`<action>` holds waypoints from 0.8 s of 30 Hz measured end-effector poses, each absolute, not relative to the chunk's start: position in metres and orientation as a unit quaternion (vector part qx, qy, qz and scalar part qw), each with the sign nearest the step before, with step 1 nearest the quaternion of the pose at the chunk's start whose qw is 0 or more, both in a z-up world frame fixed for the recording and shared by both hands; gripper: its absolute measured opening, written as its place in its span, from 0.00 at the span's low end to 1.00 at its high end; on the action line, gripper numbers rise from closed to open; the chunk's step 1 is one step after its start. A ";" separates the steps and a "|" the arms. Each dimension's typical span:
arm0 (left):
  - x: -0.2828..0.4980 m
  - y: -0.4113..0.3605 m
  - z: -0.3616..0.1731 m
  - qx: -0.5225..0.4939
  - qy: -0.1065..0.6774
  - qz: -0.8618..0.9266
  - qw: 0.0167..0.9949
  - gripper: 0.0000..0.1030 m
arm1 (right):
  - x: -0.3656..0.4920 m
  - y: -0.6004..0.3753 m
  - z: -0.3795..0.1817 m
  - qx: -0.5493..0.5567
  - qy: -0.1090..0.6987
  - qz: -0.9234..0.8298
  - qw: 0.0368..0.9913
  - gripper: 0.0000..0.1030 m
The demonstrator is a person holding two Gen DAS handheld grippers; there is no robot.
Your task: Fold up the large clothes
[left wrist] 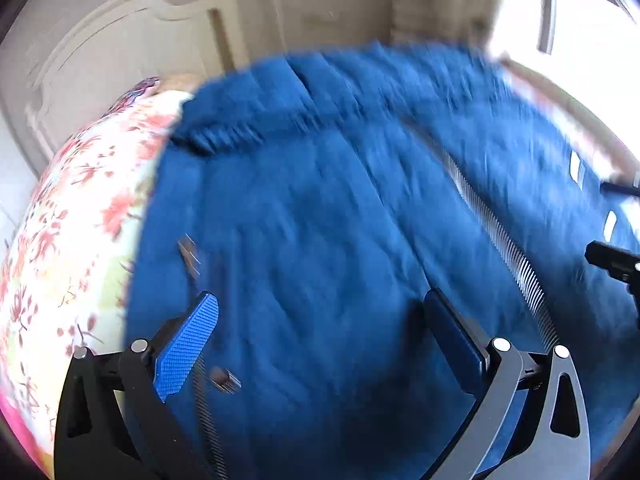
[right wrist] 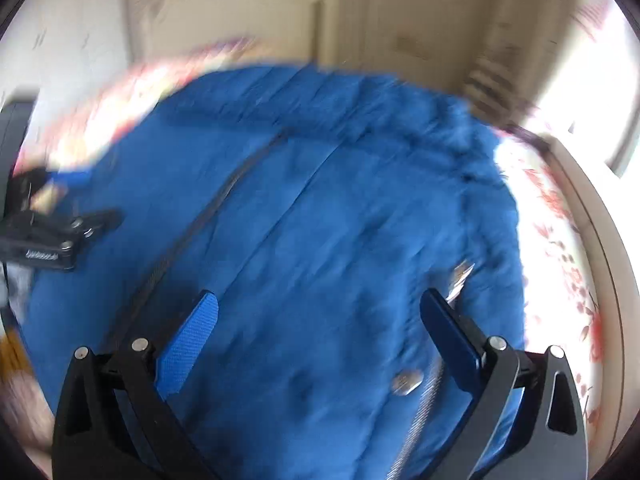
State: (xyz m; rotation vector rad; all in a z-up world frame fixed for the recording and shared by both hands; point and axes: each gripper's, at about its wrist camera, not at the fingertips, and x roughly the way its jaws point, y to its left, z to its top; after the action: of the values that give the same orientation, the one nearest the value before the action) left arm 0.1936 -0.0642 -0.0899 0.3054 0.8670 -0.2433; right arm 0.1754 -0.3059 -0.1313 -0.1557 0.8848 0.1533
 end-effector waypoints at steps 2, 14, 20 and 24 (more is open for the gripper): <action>0.193 -0.060 -0.092 0.131 0.417 -0.120 0.892 0.96 | 0.172 -0.299 -0.147 -0.087 0.427 0.065 0.898 0.97; 0.185 -0.043 -0.085 0.096 0.424 -0.113 0.893 0.96 | 0.165 -0.296 -0.141 -0.066 0.432 0.050 0.898 0.97; 0.128 -0.038 -0.084 0.147 0.408 -0.119 0.893 0.96 | 0.105 -0.285 -0.137 -0.075 0.422 0.078 0.900 0.97; 0.117 -0.027 -0.099 0.119 0.397 -0.122 0.902 0.96 | 0.088 -0.293 -0.152 -0.046 0.388 0.084 0.917 0.98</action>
State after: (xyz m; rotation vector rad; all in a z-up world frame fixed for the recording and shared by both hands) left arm 0.1168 -0.0266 -0.0990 0.2457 0.8208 -0.2529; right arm 0.0880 -0.2931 -0.1524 -0.0954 0.7980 0.1734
